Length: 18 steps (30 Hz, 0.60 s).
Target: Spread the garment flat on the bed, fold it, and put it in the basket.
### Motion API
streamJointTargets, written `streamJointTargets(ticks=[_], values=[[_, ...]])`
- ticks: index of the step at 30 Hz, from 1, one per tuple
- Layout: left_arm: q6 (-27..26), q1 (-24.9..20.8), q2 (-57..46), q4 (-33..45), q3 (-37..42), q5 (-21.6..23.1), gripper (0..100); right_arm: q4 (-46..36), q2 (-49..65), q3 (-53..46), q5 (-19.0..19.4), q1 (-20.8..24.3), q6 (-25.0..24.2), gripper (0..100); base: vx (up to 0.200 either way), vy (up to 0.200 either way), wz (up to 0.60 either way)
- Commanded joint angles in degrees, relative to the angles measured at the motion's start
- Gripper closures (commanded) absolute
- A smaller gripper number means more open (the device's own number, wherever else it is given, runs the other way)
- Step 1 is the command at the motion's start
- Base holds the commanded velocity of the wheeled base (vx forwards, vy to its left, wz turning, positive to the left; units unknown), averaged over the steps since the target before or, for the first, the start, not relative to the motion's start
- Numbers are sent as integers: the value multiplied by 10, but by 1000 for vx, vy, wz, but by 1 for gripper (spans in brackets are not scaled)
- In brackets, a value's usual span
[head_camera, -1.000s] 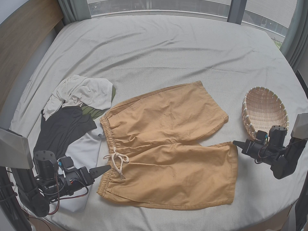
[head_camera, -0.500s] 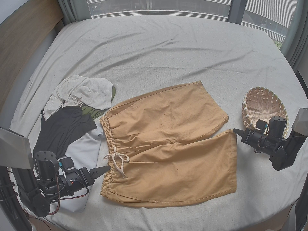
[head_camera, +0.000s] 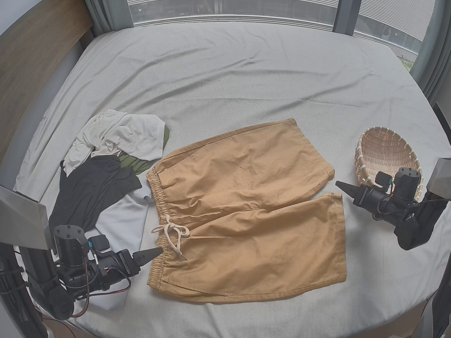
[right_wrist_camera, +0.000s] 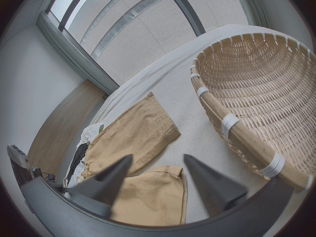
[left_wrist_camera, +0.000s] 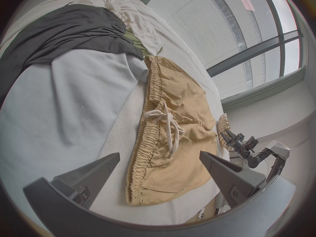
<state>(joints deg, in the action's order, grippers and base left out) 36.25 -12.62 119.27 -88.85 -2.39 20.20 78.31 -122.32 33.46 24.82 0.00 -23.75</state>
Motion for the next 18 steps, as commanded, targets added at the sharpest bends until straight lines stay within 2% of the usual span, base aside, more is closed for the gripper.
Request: streamJointTargets(ticks=[1,9,18], values=[[-2,-2,0,0,23,1,0,44,16,-45,-9,25,-1,0,0,0,0],[2,-10,6,7,24,0,0,100,45,-177,-9,88,0,0,0,0,0],[2,-32,53,2,24,-3,0,99,74,-263,-9,95,10,0,0,0,0]])
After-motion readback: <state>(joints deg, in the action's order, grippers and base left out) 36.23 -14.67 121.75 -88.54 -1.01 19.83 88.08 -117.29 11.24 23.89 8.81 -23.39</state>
